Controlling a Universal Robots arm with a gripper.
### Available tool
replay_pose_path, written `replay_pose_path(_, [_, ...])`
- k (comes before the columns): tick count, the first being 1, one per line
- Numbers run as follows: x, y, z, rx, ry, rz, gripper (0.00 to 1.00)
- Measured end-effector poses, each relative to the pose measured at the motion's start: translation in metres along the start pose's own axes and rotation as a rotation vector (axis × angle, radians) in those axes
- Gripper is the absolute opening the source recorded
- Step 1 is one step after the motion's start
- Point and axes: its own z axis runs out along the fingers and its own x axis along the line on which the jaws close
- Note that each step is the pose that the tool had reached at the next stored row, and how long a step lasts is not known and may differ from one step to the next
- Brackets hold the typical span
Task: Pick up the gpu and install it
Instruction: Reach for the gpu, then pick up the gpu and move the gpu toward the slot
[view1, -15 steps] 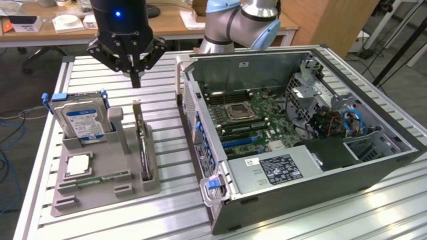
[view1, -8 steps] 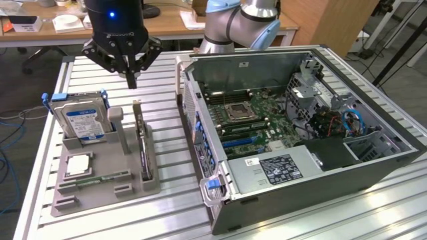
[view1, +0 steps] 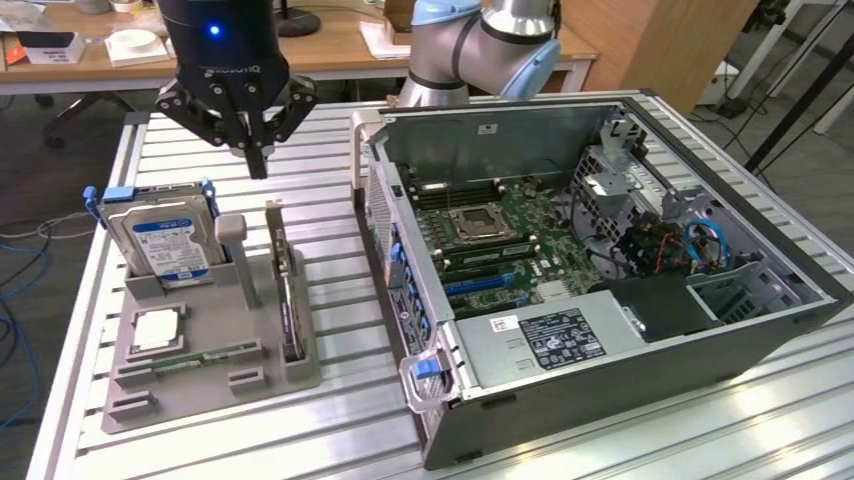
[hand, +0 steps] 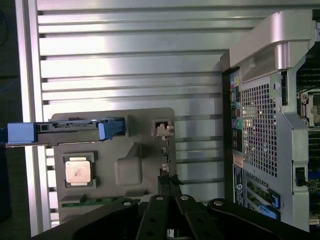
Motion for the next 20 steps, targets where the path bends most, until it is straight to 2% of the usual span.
replay_pose_path(20, [0.0009, 0.0, 0.0001, -0.0001, 0.0, 0.0, 0.11])
